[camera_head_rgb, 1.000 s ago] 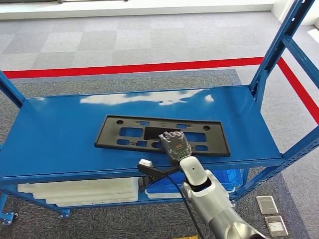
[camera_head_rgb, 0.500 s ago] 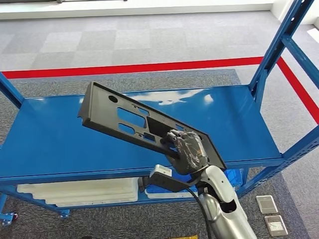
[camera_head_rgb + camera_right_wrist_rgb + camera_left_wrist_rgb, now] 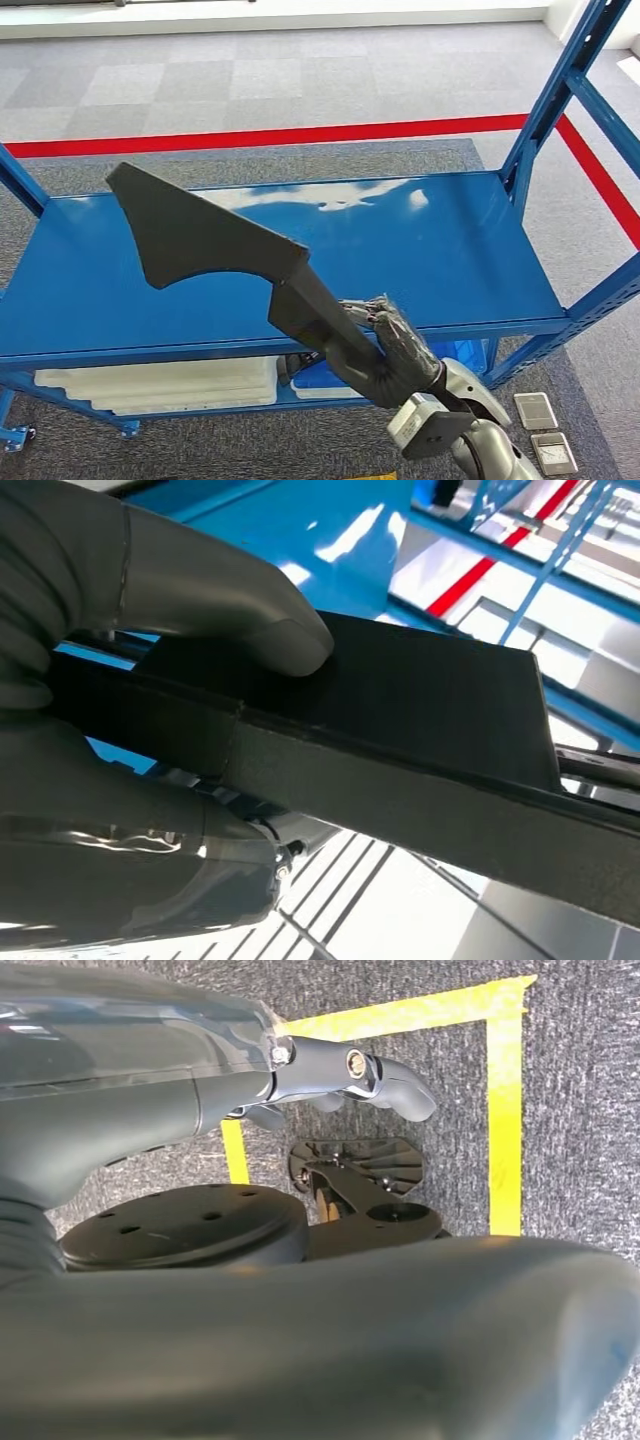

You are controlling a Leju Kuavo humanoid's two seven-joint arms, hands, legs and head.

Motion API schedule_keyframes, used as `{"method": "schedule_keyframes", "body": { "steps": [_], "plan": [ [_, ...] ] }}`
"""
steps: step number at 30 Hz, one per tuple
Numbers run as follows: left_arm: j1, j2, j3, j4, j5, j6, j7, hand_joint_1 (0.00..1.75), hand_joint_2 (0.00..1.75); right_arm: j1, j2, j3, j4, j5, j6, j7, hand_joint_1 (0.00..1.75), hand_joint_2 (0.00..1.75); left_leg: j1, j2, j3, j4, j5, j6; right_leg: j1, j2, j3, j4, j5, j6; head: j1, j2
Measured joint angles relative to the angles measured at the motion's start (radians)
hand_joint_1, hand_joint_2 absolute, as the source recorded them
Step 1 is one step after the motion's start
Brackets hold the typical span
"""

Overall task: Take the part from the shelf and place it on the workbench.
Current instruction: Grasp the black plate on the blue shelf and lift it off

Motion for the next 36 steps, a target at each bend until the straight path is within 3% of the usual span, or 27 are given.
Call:
{"method": "schedule_keyframes", "body": {
  "steps": [9,24,28,30,32,34,36],
  "plan": [
    [-0.001,0.005,0.019,0.000,0.010,-0.001,-0.023,0.00,1.75,0.009,-0.045,0.024,-0.036,-0.103,0.044,-0.033,1.75,1.75,0.000,0.000,0.000,0.000,0.000,0.000,0.000,0.000,0.000,0.000,0.000,0.000,0.000,0.000],
    [-0.004,0.021,0.055,0.000,0.048,-0.036,-0.075,0.00,1.75,0.039,-0.055,0.046,-0.094,-0.252,0.124,-0.104,1.75,1.75,0.000,0.000,0.000,0.000,0.000,0.000,0.000,0.000,0.000,0.000,0.000,0.000,0.000,0.000],
    [-0.005,0.033,0.065,0.000,0.048,-0.029,-0.073,0.00,1.75,0.043,-0.050,0.054,-0.103,-0.283,0.145,-0.113,1.75,1.75,-0.005,0.000,-0.001,0.006,0.001,0.011,-0.007,-0.001,0.001,-0.007,0.008,0.009,0.000,0.000],
    [-0.006,0.037,0.068,0.000,0.048,-0.027,-0.070,0.00,1.75,0.044,-0.044,0.057,-0.106,-0.298,0.153,-0.120,1.75,1.75,-0.003,0.001,0.005,-0.013,0.018,0.022,-0.006,-0.001,0.004,-0.011,0.009,0.017,0.000,0.000],
    [-0.008,0.040,0.068,0.000,0.048,-0.023,-0.065,0.00,1.75,0.044,-0.035,0.062,-0.109,-0.312,0.159,-0.126,1.75,1.75,0.004,0.005,0.013,-0.038,0.036,0.030,-0.004,0.000,-0.007,0.020,-0.023,0.020,0.001,0.000],
    [-0.008,0.041,0.069,0.000,0.048,-0.019,-0.059,0.00,1.75,0.044,-0.027,0.066,-0.108,-0.327,0.167,-0.123,1.75,1.75,0.009,0.009,0.012,-0.043,0.040,0.032,-0.007,-0.001,-0.049,0.125,-0.083,0.023,0.001,0.000],
    [-0.007,0.042,0.069,0.000,0.046,-0.017,-0.052,0.00,1.75,0.044,-0.022,0.071,-0.103,-0.343,0.178,-0.115,1.75,1.75,0.013,0.011,0.011,-0.040,0.039,0.030,-0.011,-0.001,-0.085,0.217,-0.108,0.032,0.001,0.000]
  ]
}}
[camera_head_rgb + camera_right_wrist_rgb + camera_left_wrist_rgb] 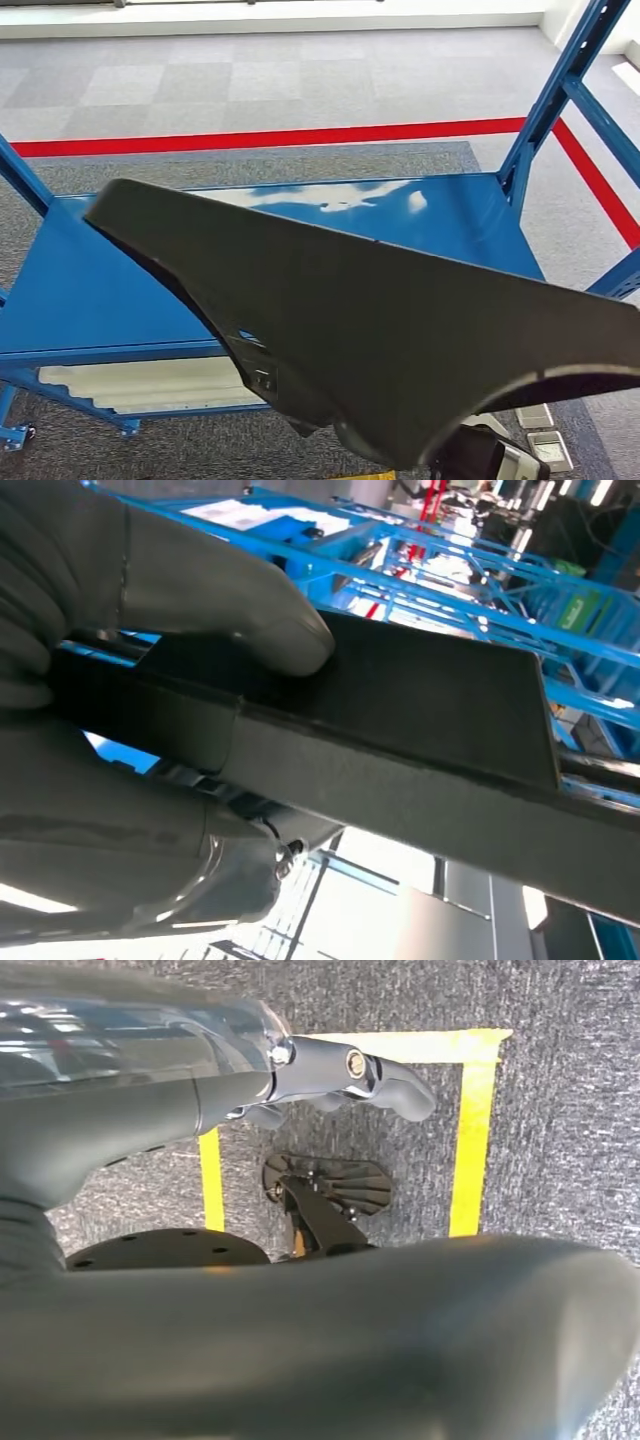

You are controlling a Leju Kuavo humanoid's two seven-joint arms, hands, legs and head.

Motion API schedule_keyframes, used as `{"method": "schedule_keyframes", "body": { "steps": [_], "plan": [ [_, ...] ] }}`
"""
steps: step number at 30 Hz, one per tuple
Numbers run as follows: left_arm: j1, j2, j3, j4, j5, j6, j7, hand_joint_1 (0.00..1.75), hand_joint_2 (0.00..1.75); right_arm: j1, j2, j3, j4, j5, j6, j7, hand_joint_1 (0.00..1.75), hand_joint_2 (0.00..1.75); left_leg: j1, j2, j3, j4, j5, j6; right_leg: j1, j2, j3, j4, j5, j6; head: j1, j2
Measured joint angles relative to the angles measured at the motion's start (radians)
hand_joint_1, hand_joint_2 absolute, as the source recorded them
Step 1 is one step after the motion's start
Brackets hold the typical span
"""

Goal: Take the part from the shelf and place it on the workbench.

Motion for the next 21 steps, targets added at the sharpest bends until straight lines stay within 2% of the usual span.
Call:
{"method": "schedule_keyframes", "body": {
  "steps": [1,3,4,5,6,7,9,10,11,13,14,15,16,17,19,20,21],
  "plan": [
    [0.000,0.000,0.000,0.000,-0.001,0.001,0.004,0.00,1.75,0.000,0.002,0.003,0.003,-0.006,0.004,0.004,1.75,1.75,0.004,0.000,0.000,0.003,-0.002,-0.003,-0.003,-0.001,0.003,-0.001,0.016,0.006,0.000,0.000],
    [-0.001,0.001,0.001,0.000,-0.003,0.005,0.012,0.00,1.75,-0.003,0.005,0.010,0.010,-0.014,0.010,0.008,1.75,1.75,0.014,-0.001,-0.001,0.015,-0.011,-0.017,-0.012,-0.002,0.054,-0.098,0.077,0.022,0.000,0.000],
    [-0.001,0.003,0.001,0.000,-0.004,0.007,0.016,0.00,1.75,-0.005,0.007,0.014,0.014,-0.016,0.011,0.009,1.75,1.75,0.017,-0.002,-0.005,0.025,-0.017,-0.027,-0.012,-0.002,0.080,-0.149,0.099,0.027,0.002,0.000],
    [-0.002,0.004,0.002,0.000,-0.005,0.009,0.020,0.00,1.75,-0.006,0.009,0.017,0.017,-0.017,0.012,0.009,1.75,1.75,0.018,-0.004,-0.009,0.035,-0.023,-0.037,-0.013,-0.002,0.096,-0.184,0.109,0.027,0.004,0.000],
    [-0.002,0.006,0.002,0.000,-0.007,0.010,0.026,0.00,1.75,-0.007,0.011,0.020,0.020,-0.019,0.012,0.010,1.75,1.75,0.017,-0.005,-0.014,0.043,-0.027,-0.045,-0.011,-0.001,0.101,-0.197,0.105,0.023,0.005,0.000],
    [-0.003,0.008,0.002,0.000,-0.008,0.011,0.033,0.00,1.75,-0.007,0.013,0.023,0.022,-0.021,0.012,0.011,1.75,1.75,0.015,-0.006,-0.020,0.048,-0.027,-0.051,-0.010,0.000,0.097,-0.194,0.101,0.015,0.006,0.000],
    [-0.003,0.008,0.002,0.000,-0.013,0.014,0.046,0.00,1.75,-0.008,0.016,0.025,0.023,-0.023,0.011,0.011,1.75,1.75,0.015,-0.007,-0.027,0.054,-0.032,-0.058,-0.012,-0.001,0.087,-0.194,0.096,-0.001,0.006,0.000],
    [-0.003,0.008,0.002,0.000,-0.015,0.015,0.051,0.00,1.75,-0.008,0.018,0.025,0.023,-0.025,0.010,0.011,1.75,1.75,0.016,-0.007,-0.034,0.067,-0.046,-0.061,-0.012,-0.002,0.083,-0.194,0.096,-0.009,0.006,0.000],
    [-0.003,0.008,0.002,0.000,-0.017,0.016,0.055,0.00,1.75,-0.007,0.019,0.025,0.023,-0.027,0.010,0.011,1.75,1.75,0.016,-0.007,-0.047,0.097,-0.071,-0.063,-0.013,-0.004,0.078,-0.194,0.098,-0.016,0.006,0.000],
    [-0.003,0.008,0.002,0.000,-0.022,0.018,0.065,0.00,1.75,-0.006,0.020,0.025,0.024,-0.036,0.011,0.011,1.75,1.75,0.014,-0.007,-0.092,0.210,-0.141,-0.065,-0.008,-0.009,0.069,-0.195,0.103,-0.029,0.006,0.000],
    [-0.003,0.008,0.002,0.000,-0.026,0.019,0.069,0.00,1.75,-0.006,0.020,0.026,0.024,-0.042,0.012,0.011,1.75,1.75,0.013,-0.007,-0.115,0.270,-0.168,-0.064,-0.004,-0.012,0.064,-0.195,0.107,-0.034,0.006,0.000],
    [-0.002,0.008,0.002,0.000,-0.030,0.020,0.073,0.00,1.75,-0.005,0.020,0.026,0.025,-0.047,0.013,0.011,1.75,1.75,0.011,-0.007,-0.128,0.309,-0.179,-0.060,0.000,-0.013,0.059,-0.195,0.110,-0.040,0.006,0.000],
    [-0.002,0.008,0.002,0.000,-0.033,0.020,0.076,0.00,1.75,-0.005,0.020,0.025,0.026,-0.052,0.016,0.011,1.75,1.75,0.008,-0.007,-0.126,0.315,-0.170,-0.054,0.005,-0.015,0.055,-0.195,0.114,-0.044,0.006,0.000],
    [-0.002,0.009,0.002,0.000,-0.037,0.021,0.079,0.00,1.75,-0.005,0.020,0.025,0.026,-0.056,0.020,0.010,1.75,1.75,0.003,-0.007,-0.106,0.282,-0.145,-0.044,0.011,-0.015,0.052,-0.195,0.118,-0.048,0.006,0.000],
    [-0.002,0.013,0.001,0.000,-0.046,0.022,0.084,0.00,1.75,-0.004,0.020,0.025,0.026,-0.061,0.028,0.008,1.75,1.75,-0.013,-0.008,-0.034,0.152,-0.087,-0.012,0.019,-0.015,0.047,-0.195,0.126,-0.051,0.006,0.000],
    [-0.003,0.015,0.000,0.000,-0.050,0.023,0.086,0.00,1.75,-0.004,0.020,0.025,0.025,-0.061,0.030,0.008,1.75,1.75,-0.020,-0.008,-0.005,0.096,-0.069,0.000,0.021,-0.015,0.045,-0.195,0.131,-0.049,0.006,0.000],
    [-0.003,0.017,-0.001,0.000,-0.053,0.023,0.088,0.00,1.75,-0.003,0.020,0.025,0.025,-0.061,0.031,0.007,1.75,1.75,-0.027,-0.008,0.012,0.063,-0.060,0.006,0.020,-0.015,0.044,-0.196,0.136,-0.046,0.006,0.000]
  ]
}}
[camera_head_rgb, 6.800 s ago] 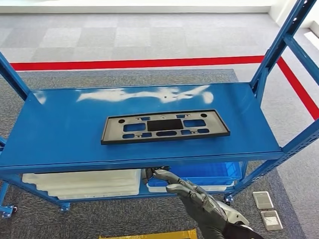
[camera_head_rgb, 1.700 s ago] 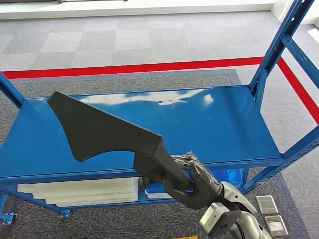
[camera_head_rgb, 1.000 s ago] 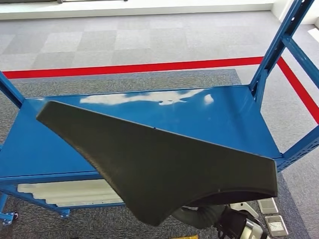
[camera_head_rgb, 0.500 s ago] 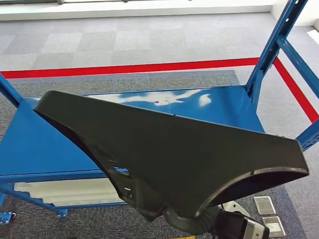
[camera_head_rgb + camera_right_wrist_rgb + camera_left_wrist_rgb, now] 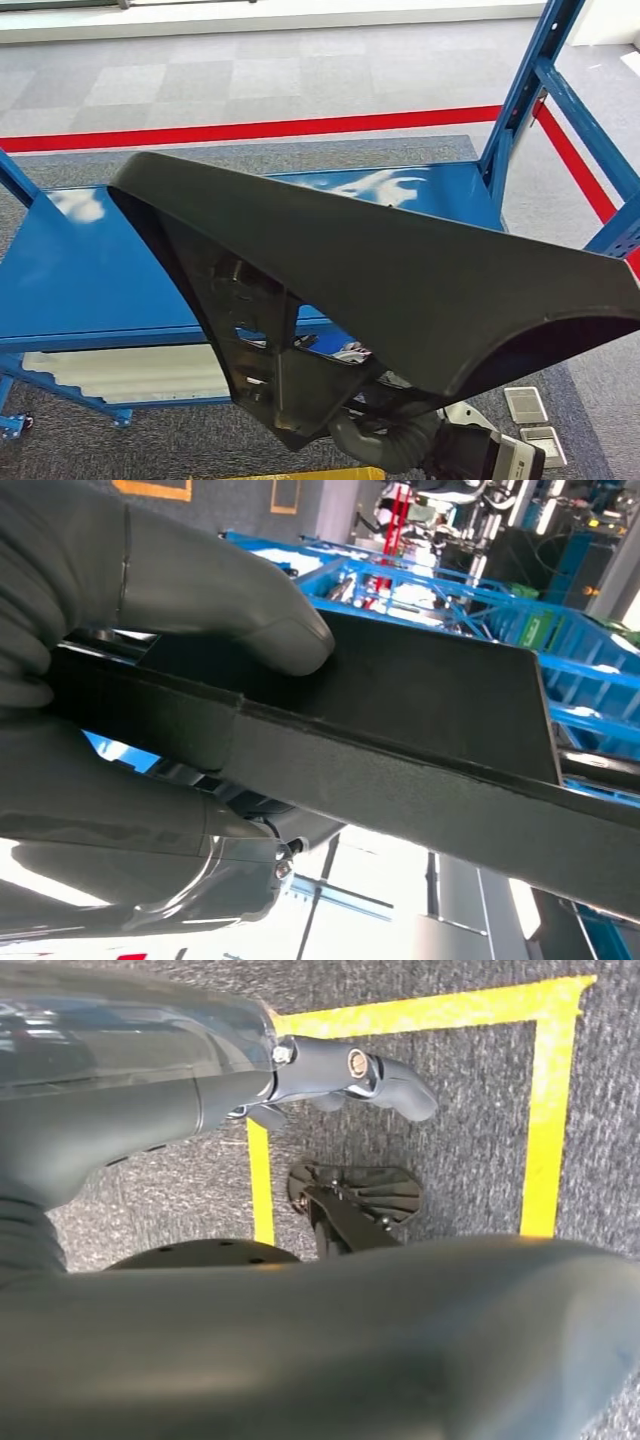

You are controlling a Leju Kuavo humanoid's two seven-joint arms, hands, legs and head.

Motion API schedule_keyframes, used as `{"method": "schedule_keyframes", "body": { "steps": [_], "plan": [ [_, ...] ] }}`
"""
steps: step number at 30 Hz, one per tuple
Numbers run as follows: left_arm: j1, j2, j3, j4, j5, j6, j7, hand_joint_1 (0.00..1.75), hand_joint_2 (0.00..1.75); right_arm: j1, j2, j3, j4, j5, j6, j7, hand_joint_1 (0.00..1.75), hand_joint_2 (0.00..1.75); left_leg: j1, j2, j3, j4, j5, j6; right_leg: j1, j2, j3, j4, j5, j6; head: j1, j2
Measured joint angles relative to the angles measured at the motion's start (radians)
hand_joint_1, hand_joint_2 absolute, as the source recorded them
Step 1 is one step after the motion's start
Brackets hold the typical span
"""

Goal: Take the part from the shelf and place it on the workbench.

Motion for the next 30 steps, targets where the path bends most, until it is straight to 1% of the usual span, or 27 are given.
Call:
{"method": "schedule_keyframes", "body": {
  "steps": [3,4,5,6,7,8,9,10,11,12,13,14,15,16,17,19,20,21,22,23,24,25,26,27,28,29,30],
  "plan": [
    [0.001,0.002,-0.002,0.000,-0.009,0.000,0.007,0.00,1.75,0.004,0.000,0.000,-0.001,0.000,0.000,0.000,1.75,1.75,-0.009,-0.001,-0.002,-0.017,0.014,0.000,-0.007,-0.002,-0.003,-0.007,0.018,0.016,0.000,0.000],
    [0.002,0.003,-0.002,0.000,-0.012,0.000,0.011,0.00,1.75,0.006,-0.001,0.000,-0.001,0.001,0.000,-0.001,1.75,1.75,-0.007,0.001,-0.004,-0.025,0.024,0.001,-0.008,-0.001,-0.005,-0.009,0.021,0.021,-0.001,0.000],
    [0.002,0.004,-0.003,0.000,-0.015,0.001,0.016,0.00,1.75,0.008,-0.002,0.000,-0.002,0.002,0.000,-0.001,1.75,1.75,-0.005,0.003,-0.009,-0.034,0.037,0.001,-0.008,0.001,-0.007,-0.007,0.013,0.025,-0.001,0.000],
    [0.001,0.004,-0.003,0.000,-0.018,0.001,0.020,0.00,1.75,0.011,-0.004,0.000,-0.002,0.005,-0.001,-0.002,1.75,1.75,0.000,0.005,-0.016,-0.043,0.050,0.001,-0.008,0.003,-0.012,0.007,-0.011,0.029,0.000,0.000],
    [0.001,0.005,-0.004,0.000,-0.020,0.001,0.024,0.00,1.75,0.015,-0.006,0.000,-0.003,0.007,-0.002,-0.002,1.75,1.75,0.004,0.007,-0.026,-0.048,0.062,0.001,-0.008,0.006,-0.021,0.038,-0.051,0.032,0.000,0.000],
    [0.001,0.005,-0.004,0.000,-0.023,0.001,0.027,0.00,1.75,0.018,-0.008,0.000,-0.003,0.010,-0.004,-0.002,1.75,1.75,0.004,0.009,-0.038,-0.048,0.072,0.002,-0.008,0.008,-0.031,0.084,-0.098,0.035,0.001,0.000],
    [0.002,0.005,-0.004,0.000,-0.025,0.000,0.029,0.00,1.75,0.022,-0.010,0.000,-0.003,0.014,-0.005,-0.003,1.75,1.75,0.004,0.010,-0.052,-0.046,0.081,0.002,-0.008,0.008,-0.040,0.141,-0.136,0.038,0.001,0.000],
    [0.002,0.005,-0.004,0.000,-0.028,-0.001,0.031,0.00,1.75,0.026,-0.012,0.000,-0.003,0.017,-0.006,-0.004,1.75,1.75,0.005,0.012,-0.065,-0.043,0.090,0.002,-0.009,0.008,-0.044,0.189,-0.156,0.042,0.001,0.000],
    [0.003,0.005,-0.005,0.000,-0.031,-0.001,0.032,0.00,1.75,0.030,-0.014,0.000,-0.003,0.021,-0.008,-0.006,1.75,1.75,0.006,0.014,-0.079,-0.039,0.098,0.001,-0.010,0.008,-0.037,0.215,-0.155,0.046,0.001,0.000],
    [0.003,0.005,-0.005,0.000,-0.033,-0.001,0.032,0.00,1.75,0.033,-0.015,0.000,-0.003,0.025,-0.009,-0.007,1.75,1.75,0.007,0.016,-0.093,-0.034,0.104,-0.002,-0.011,0.008,-0.015,0.208,-0.135,0.050,0.001,0.000],
    [0.002,0.005,-0.006,0.000,-0.035,-0.002,0.033,0.00,1.75,0.034,-0.017,0.000,-0.004,0.029,-0.011,-0.009,1.75,1.75,0.008,0.016,-0.106,-0.028,0.109,-0.005,-0.012,0.007,0.023,0.166,-0.107,0.053,0.001,0.000],
    [0.002,0.005,-0.007,0.000,-0.037,-0.002,0.033,0.00,1.75,0.035,-0.018,0.000,-0.005,0.033,-0.012,-0.009,1.75,1.75,0.009,0.017,-0.117,-0.019,0.112,-0.008,-0.014,0.007,0.070,0.103,-0.088,0.056,0.001,0.000],
    [0.002,0.005,-0.008,0.000,-0.038,-0.003,0.033,0.00,1.75,0.035,-0.019,0.000,-0.008,0.039,-0.013,-0.010,1.75,1.75,0.009,0.016,-0.127,-0.010,0.115,-0.012,-0.014,0.008,0.114,0.038,-0.080,0.055,0.001,0.000],
    [0.001,0.005,-0.009,0.000,-0.039,-0.004,0.033,0.00,1.75,0.036,-0.020,0.000,-0.011,0.045,-0.015,-0.010,1.75,1.75,0.008,0.016,-0.135,-0.002,0.118,-0.017,-0.013,0.009,0.144,-0.012,-0.080,0.053,0.000,0.000],
    [0.000,0.005,-0.011,0.000,-0.040,-0.004,0.033,0.00,1.75,0.036,-0.021,0.000,-0.013,0.051,-0.017,-0.010,1.75,1.75,0.007,0.016,-0.141,0.004,0.123,-0.022,-0.012,0.010,0.159,-0.040,-0.087,0.050,0.000,0.000],
    [0.000,0.006,-0.012,0.000,-0.041,-0.004,0.030,0.00,1.75,0.037,-0.022,0.001,-0.016,0.062,-0.020,-0.010,1.75,1.75,0.005,0.015,-0.151,0.008,0.132,-0.033,-0.012,0.011,0.154,-0.052,-0.088,0.036,0.000,0.000],
    [0.000,0.007,-0.013,0.000,-0.041,-0.004,0.028,0.00,1.75,0.035,-0.022,0.004,-0.017,0.067,-0.020,-0.010,1.75,1.75,0.006,0.014,-0.158,0.013,0.124,-0.040,-0.014,0.010,0.146,-0.054,-0.083,0.026,0.000,0.000],
    [-0.001,0.008,-0.013,0.000,-0.042,-0.004,0.025,0.00,1.75,0.033,-0.022,0.007,-0.018,0.072,-0.022,-0.010,1.75,1.75,0.007,0.013,-0.167,0.028,0.101,-0.047,-0.016,0.008,0.135,-0.055,-0.075,0.013,-0.001,0.000],
    [-0.001,0.009,-0.013,0.000,-0.042,-0.004,0.023,0.00,1.75,0.030,-0.022,0.011,-0.018,0.075,-0.023,-0.010,1.75,1.75,0.010,0.012,-0.177,0.059,0.062,-0.054,-0.017,0.006,0.122,-0.056,-0.066,0.002,-0.001,0.000],
    [-0.001,0.009,-0.013,0.000,-0.042,-0.004,0.020,0.00,1.75,0.026,-0.022,0.016,-0.018,0.078,-0.023,-0.010,1.75,1.75,0.012,0.011,-0.189,0.106,0.015,-0.059,-0.016,0.005,0.110,-0.055,-0.056,-0.005,-0.001,0.000],
    [-0.002,0.009,-0.013,0.000,-0.042,-0.004,0.018,0.00,1.75,0.023,-0.022,0.020,-0.018,0.078,-0.024,-0.010,1.75,1.75,0.015,0.011,-0.200,0.164,-0.027,-0.063,-0.015,0.003,0.098,-0.055,-0.047,-0.009,-0.001,0.000],
    [-0.003,0.009,-0.013,0.000,-0.041,-0.004,0.015,0.00,1.75,0.020,-0.022,0.024,-0.018,0.079,-0.024,-0.010,1.75,1.75,0.017,0.011,-0.206,0.218,-0.052,-0.066,-0.014,0.001,0.085,-0.054,-0.038,-0.010,-0.001,0.000],
    [-0.003,0.009,-0.013,0.000,-0.040,-0.004,0.011,0.00,1.75,0.017,-0.022,0.028,-0.018,0.079,-0.024,-0.010,1.75,1.75,0.018,0.011,-0.203,0.251,-0.054,-0.067,-0.013,-0.001,0.073,-0.054,-0.028,-0.010,-0.001,0.000],
    [-0.003,0.010,-0.013,0.000,-0.038,-0.004,0.004,0.00,1.75,0.011,-0.022,0.032,-0.018,0.079,-0.024,-0.011,1.75,1.75,0.019,0.010,-0.185,0.253,-0.036,-0.066,-0.012,-0.002,0.060,-0.053,-0.018,-0.009,-0.001,0.000],
    [-0.004,0.011,-0.013,0.000,-0.036,-0.004,-0.003,0.00,1.75,0.004,-0.022,0.037,-0.018,0.080,-0.024,-0.012,1.75,1.75,0.019,0.010,-0.151,0.220,-0.007,-0.063,-0.011,-0.003,0.049,-0.053,-0.009,-0.007,-0.001,0.000],
    [-0.006,0.014,-0.013,0.000,-0.035,-0.005,-0.010,0.00,1.75,-0.005,-0.022,0.041,-0.018,0.080,-0.025,-0.015,1.75,1.75,0.018,0.009,-0.103,0.158,0.020,-0.058,-0.010,-0.003,0.039,-0.052,0.000,-0.005,-0.001,0.000],
    [-0.008,0.017,-0.013,0.000,-0.035,-0.007,-0.017,0.00,1.75,-0.013,-0.021,0.044,-0.018,0.081,-0.025,-0.021,1.75,1.75,0.016,0.008,-0.051,0.082,0.035,-0.051,-0.009,-0.003,0.032,-0.051,0.008,-0.001,-0.001,0.000]
  ]
}}
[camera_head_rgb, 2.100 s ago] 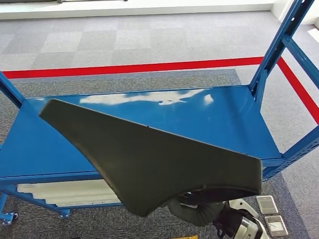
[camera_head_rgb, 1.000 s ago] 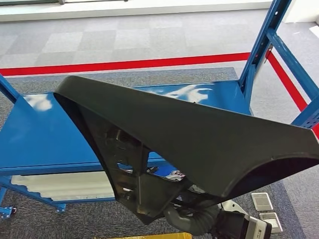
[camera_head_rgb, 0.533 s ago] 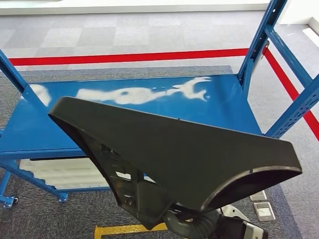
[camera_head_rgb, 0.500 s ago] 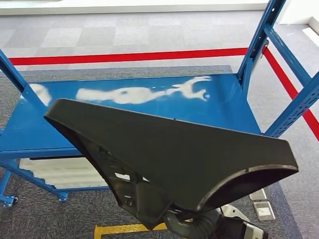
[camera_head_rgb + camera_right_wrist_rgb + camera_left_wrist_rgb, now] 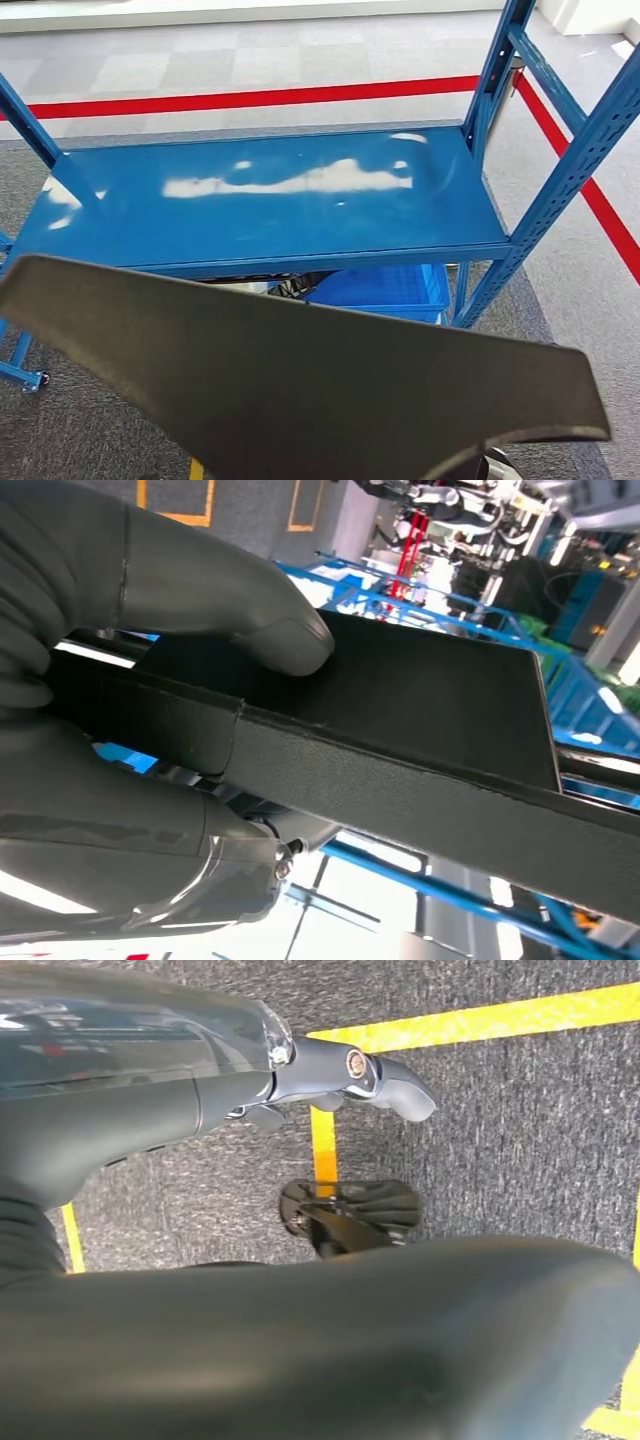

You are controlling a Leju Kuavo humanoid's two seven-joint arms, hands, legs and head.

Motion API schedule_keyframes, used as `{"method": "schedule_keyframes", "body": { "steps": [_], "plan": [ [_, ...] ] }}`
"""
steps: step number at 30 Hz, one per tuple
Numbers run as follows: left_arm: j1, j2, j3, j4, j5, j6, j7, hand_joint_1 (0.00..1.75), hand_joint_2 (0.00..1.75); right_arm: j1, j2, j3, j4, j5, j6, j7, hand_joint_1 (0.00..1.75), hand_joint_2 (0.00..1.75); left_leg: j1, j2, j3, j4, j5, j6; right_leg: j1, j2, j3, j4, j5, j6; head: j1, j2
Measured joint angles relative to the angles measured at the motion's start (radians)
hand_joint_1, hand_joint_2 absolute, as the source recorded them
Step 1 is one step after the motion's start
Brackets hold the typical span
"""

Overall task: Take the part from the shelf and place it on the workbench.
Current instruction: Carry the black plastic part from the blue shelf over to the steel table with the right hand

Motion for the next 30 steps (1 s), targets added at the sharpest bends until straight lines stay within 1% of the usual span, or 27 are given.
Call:
{"method": "schedule_keyframes", "body": {
  "steps": [1,2,3,4,5,6,7,9,10,11,12,13,14,15,16,17,18,20,21,22,24,25,26,27,28,29,30],
  "plan": [
    [-0.003,0.003,0.000,0.000,0.001,-0.001,-0.006,0.00,1.75,-0.007,0.001,0.001,0.001,0.002,0.000,-0.010,1.75,1.75,-0.002,-0.001,0.044,-0.068,0.003,0.006,0.001,-0.001,-0.005,0.000,0.009,0.005,0.000,0.000],
    [-0.005,0.006,0.000,0.000,0.004,-0.003,-0.011,0.00,1.75,-0.013,0.001,0.001,0.003,0.004,0.003,-0.022,1.75,1.75,-0.006,-0.003,0.072,-0.115,-0.001,0.012,0.001,-0.001,-0.009,0.000,0.018,0.010,0.000,0.000],
    [-0.007,0.008,0.000,0.000,0.007,-0.003,-0.016,0.00,1.75,-0.018,0.001,0.001,0.006,0.007,0.006,-0.034,1.75,1.75,-0.009,-0.004,0.084,-0.141,-0.005,0.015,0.000,-0.002,-0.013,-0.001,0.027,0.016,0.001,0.000],
    [-0.007,0.009,0.001,0.000,0.010,-0.003,-0.020,0.00,1.75,-0.020,0.001,0.001,0.008,0.010,0.010,-0.044,1.75,1.75,-0.010,-0.003,0.082,-0.150,-0.003,0.019,-0.001,-0.003,-0.016,-0.003,0.037,0.023,0.001,0.000],
    [-0.007,0.011,0.001,0.000,0.011,-0.004,-0.023,0.00,1.75,-0.021,0.000,0.001,0.011,0.013,0.013,-0.051,1.75,1.75,-0.009,-0.001,0.075,-0.153,0.004,0.024,-0.001,-0.001,-0.021,-0.001,0.036,0.029,0.001,0.000],
    [-0.007,0.012,0.002,0.000,0.012,-0.004,-0.025,0.00,1.75,-0.020,-0.001,0.002,0.014,0.014,0.016,-0.056,1.75,1.75,-0.008,0.002,0.065,-0.156,0.013,0.031,-0.001,0.002,-0.029,0.010,0.018,0.033,0.002,0.000],
    [-0.007,0.013,0.002,0.000,0.012,-0.005,-0.026,0.00,1.75,-0.020,-0.003,0.002,0.017,0.016,0.018,-0.058,1.75,1.75,-0.006,0.004,0.053,-0.159,0.024,0.038,0.000,0.005,-0.040,0.037,-0.018,0.035,0.002,0.000],
    [-0.008,0.014,0.002,0.000,0.013,-0.007,-0.027,0.00,1.75,-0.018,-0.005,0.002,0.024,0.020,0.021,-0.063,1.75,1.75,-0.006,0.007,0.023,-0.154,0.046,0.048,-0.001,0.009,-0.063,0.140,-0.117,0.036,0.003,0.000],
    [-0.007,0.014,0.002,0.000,0.013,-0.007,-0.028,0.00,1.75,-0.018,-0.005,0.002,0.027,0.023,0.021,-0.066,1.75,1.75,-0.008,0.008,0.006,-0.150,0.056,0.049,0.000,0.009,-0.071,0.200,-0.149,0.037,0.003,0.000],
    [-0.008,0.014,0.002,0.000,0.015,-0.007,-0.028,0.00,1.75,-0.016,-0.006,0.002,0.030,0.027,0.021,-0.069,1.75,1.75,-0.009,0.010,-0.012,-0.144,0.066,0.050,0.000,0.009,-0.071,0.243,-0.157,0.038,0.003,0.000],
    [-0.008,0.014,0.002,0.000,0.016,-0.006,-0.028,0.00,1.75,-0.016,-0.006,0.002,0.033,0.030,0.021,-0.071,1.75,1.75,-0.010,0.011,-0.030,-0.136,0.074,0.050,0.000,0.009,-0.057,0.260,-0.143,0.039,0.003,0.000],
    [-0.009,0.014,0.002,0.000,0.017,-0.006,-0.028,0.00,1.75,-0.015,-0.006,0.002,0.036,0.032,0.021,-0.073,1.75,1.75,-0.011,0.011,-0.047,-0.128,0.080,0.049,0.000,0.009,-0.033,0.248,-0.117,0.039,0.003,0.000],
    [-0.010,0.014,0.002,0.000,0.018,-0.005,-0.028,0.00,1.75,-0.015,-0.006,0.002,0.037,0.033,0.021,-0.075,1.75,1.75,-0.011,0.012,-0.063,-0.118,0.085,0.048,0.000,0.009,0.009,0.199,-0.089,0.037,0.003,0.000],
    [-0.010,0.014,0.002,0.000,0.018,-0.004,-0.028,0.00,1.75,-0.016,-0.006,0.002,0.038,0.033,0.021,-0.076,1.75,1.75,-0.013,0.012,-0.077,-0.108,0.089,0.045,0.001,0.009,0.059,0.131,-0.077,0.035,0.003,0.000],
    [-0.011,0.014,0.002,0.000,0.018,-0.004,-0.028,0.00,1.75,-0.017,-0.006,0.002,0.038,0.033,0.021,-0.077,1.75,1.75,-0.014,0.011,-0.088,-0.099,0.093,0.041,0.003,0.009,0.102,0.067,-0.079,0.031,0.002,0.000],
    [-0.011,0.014,0.002,0.000,0.018,-0.004,-0.028,0.00,1.75,-0.017,-0.006,0.002,0.038,0.034,0.021,-0.079,1.75,1.75,-0.015,0.011,-0.098,-0.092,0.099,0.037,0.005,0.009,0.135,0.013,-0.085,0.028,0.002,0.000],
    [-0.011,0.014,0.002,0.000,0.018,-0.004,-0.028,0.00,1.75,-0.018,-0.006,0.001,0.038,0.035,0.021,-0.080,1.75,1.75,-0.015,0.011,-0.103,-0.088,0.106,0.032,0.008,0.009,0.147,-0.014,-0.095,0.025,0.002,0.000],
    [-0.011,0.015,0.003,0.000,0.018,0.000,-0.026,0.00,1.75,-0.015,-0.006,0.001,0.038,0.041,0.020,-0.083,1.75,1.75,-0.014,0.010,-0.115,-0.084,0.114,0.020,0.005,0.008,0.140,-0.027,-0.093,0.018,0.002,0.000],
    [-0.010,0.016,0.003,0.000,0.017,0.002,-0.025,0.00,1.75,-0.013,-0.006,0.000,0.038,0.044,0.019,-0.084,1.75,1.75,-0.014,0.008,-0.122,-0.076,0.101,0.013,0.002,0.007,0.132,-0.031,-0.089,0.010,0.001,0.000],
    [-0.010,0.017,0.003,0.000,0.016,0.005,-0.023,0.00,1.75,-0.009,-0.006,-0.001,0.038,0.047,0.018,-0.085,1.75,1.75,-0.012,0.006,-0.131,-0.054,0.073,0.005,-0.001,0.005,0.122,-0.034,-0.082,0.001,0.001,0.000],
    [-0.010,0.019,0.003,0.000,0.013,0.009,-0.021,0.00,1.75,0.001,-0.006,-0.003,0.038,0.049,0.018,-0.088,1.75,1.75,-0.004,0.003,-0.156,0.039,-0.015,-0.008,-0.003,-0.001,0.100,-0.034,-0.067,-0.011,0.000,0.000],
    [-0.010,0.020,0.003,0.000,0.012,0.011,-0.020,0.00,1.75,0.005,-0.006,-0.004,0.038,0.049,0.017,-0.088,1.75,1.75,0.000,0.002,-0.169,0.100,-0.049,-0.014,-0.003,-0.005,0.089,-0.034,-0.058,-0.013,0.000,0.000],
    [-0.010,0.021,0.003,0.000,0.012,0.012,-0.019,0.00,1.75,0.009,-0.006,-0.004,0.038,0.048,0.018,-0.089,1.75,1.75,0.003,0.002,-0.177,0.149,-0.062,-0.018,-0.002,-0.010,0.079,-0.033,-0.050,-0.012,0.000,0.000],
    [-0.010,0.022,0.003,0.000,0.011,0.013,-0.019,0.00,1.75,0.013,-0.006,-0.004,0.039,0.046,0.019,-0.089,1.75,1.75,0.006,0.002,-0.173,0.174,-0.052,-0.021,-0.003,-0.016,0.069,-0.032,-0.043,-0.011,0.000,0.000],
    [-0.010,0.023,0.003,0.000,0.011,0.013,-0.019,0.00,1.75,0.015,-0.006,-0.005,0.040,0.045,0.021,-0.089,1.75,1.75,0.008,0.003,-0.154,0.164,-0.027,-0.022,-0.003,-0.024,0.060,-0.032,-0.036,-0.009,0.000,0.000],
    [-0.010,0.024,0.003,0.000,0.010,0.014,-0.019,0.00,1.75,0.016,-0.006,-0.005,0.041,0.044,0.022,-0.089,1.75,1.75,0.009,0.006,-0.117,0.117,0.004,-0.022,-0.003,-0.031,0.054,-0.031,-0.031,-0.006,0.000,0.000],
    [-0.011,0.025,0.003,0.000,0.009,0.014,-0.019,0.00,1.75,0.016,-0.006,-0.005,0.042,0.043,0.023,-0.089,1.75,1.75,0.010,0.017,-0.068,0.046,0.027,-0.020,-0.003,-0.039,0.050,-0.031,-0.027,-0.003,0.000,0.000]
  ]
}}
